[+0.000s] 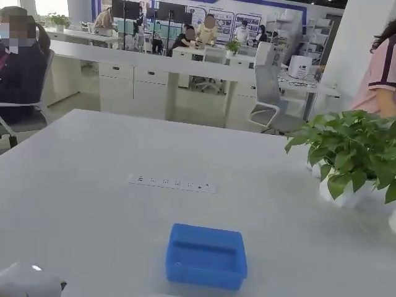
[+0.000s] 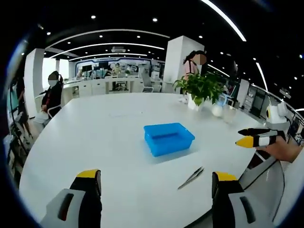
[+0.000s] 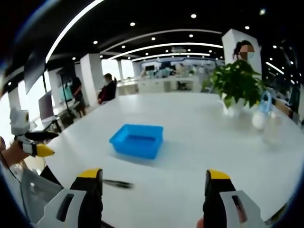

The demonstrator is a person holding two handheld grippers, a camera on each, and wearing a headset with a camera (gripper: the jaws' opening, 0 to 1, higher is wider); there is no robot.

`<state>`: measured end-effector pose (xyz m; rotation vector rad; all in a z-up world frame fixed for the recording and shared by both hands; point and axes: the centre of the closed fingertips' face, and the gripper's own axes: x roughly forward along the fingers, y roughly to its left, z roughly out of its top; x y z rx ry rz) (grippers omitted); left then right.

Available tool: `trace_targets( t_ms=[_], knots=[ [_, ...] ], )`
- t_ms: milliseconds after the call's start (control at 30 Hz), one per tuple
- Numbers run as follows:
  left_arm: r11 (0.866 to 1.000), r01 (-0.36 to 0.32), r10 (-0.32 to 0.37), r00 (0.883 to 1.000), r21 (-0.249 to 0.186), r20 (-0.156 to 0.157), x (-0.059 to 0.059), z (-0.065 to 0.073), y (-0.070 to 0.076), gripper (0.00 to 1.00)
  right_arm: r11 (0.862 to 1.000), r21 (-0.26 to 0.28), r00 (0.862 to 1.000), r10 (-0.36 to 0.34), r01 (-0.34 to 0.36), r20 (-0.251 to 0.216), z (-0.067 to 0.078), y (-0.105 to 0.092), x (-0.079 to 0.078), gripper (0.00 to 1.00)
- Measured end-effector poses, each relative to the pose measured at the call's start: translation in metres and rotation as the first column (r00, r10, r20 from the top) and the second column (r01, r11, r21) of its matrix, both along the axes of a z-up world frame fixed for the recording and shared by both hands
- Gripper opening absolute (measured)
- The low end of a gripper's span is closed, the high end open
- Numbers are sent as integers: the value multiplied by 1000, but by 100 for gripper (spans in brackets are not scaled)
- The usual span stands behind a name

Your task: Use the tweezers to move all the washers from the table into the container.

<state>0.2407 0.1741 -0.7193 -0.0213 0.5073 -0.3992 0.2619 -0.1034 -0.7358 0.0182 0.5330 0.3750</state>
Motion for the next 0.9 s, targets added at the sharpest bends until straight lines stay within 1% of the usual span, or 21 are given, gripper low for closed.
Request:
trace_targets(
  t_ms=[33,100,167,200,233,300,400,500,633,733,767,800,833,900],
  knots=[
    [1000,3,-3,1000,-4,1,-1,1,-1,99,1000,-1,1000,1,-1,-2,-1,0,0,88],
    [1000,-9,9,1000,5,2,-1,1,1,99,1000,-10,1000,3,-3,-8,-3,1,-1,89],
    [999,-12,12,1000,34,3,-2,-1,3,99,1000,-21,1000,3,-4,-8,-4,0,-1,89],
    [999,-15,15,1000,47,9,-2,-2,4,99,1000,-24,1000,4,-4,-10,-4,0,-1,89],
    [999,-13,13,1000,49,9,-3,-3,4,99,1000,-24,1000,2,-2,-11,-5,-1,-2,90],
    [999,-10,10,1000,54,-1,-4,-6,4,99,1000,-20,1000,1,-2,-17,-5,-1,-2,89],
    [998,-6,6,1000,61,-3,-5,-8,3,99,1000,-19,1000,-4,4,-17,-6,-3,-2,89],
    [997,-5,5,1000,79,2,-5,-11,3,99,1000,-25,1000,-8,8,-16,-6,-4,-2,89],
    [996,-6,5,1000,91,6,-7,-16,2,99,999,-43,1000,-11,10,-11,-7,-5,-4,88],
    [996,-15,14,1000,87,16,-8,-22,2,99,999,-51,1000,-12,12,-12,-8,-5,-5,88],
    [996,-19,18,1000,82,13,-9,-24,2,99,999,-52,1000,-13,12,-11,-7,-5,-5,87],
    [996,-26,25,1000,79,15,-10,-25,2,99,999,-51,1000,-13,12,-9,-7,-5,-5,87],
    [996,-41,40,999,76,24,-10,-24,4,99,999,-52,1000,-13,13,-8,-7,-5,-6,87],
    [997,-45,44,999,65,30,-10,-22,5,99,998,-53,1000,-16,15,-6,-6,-5,-6,88]
  ],
)
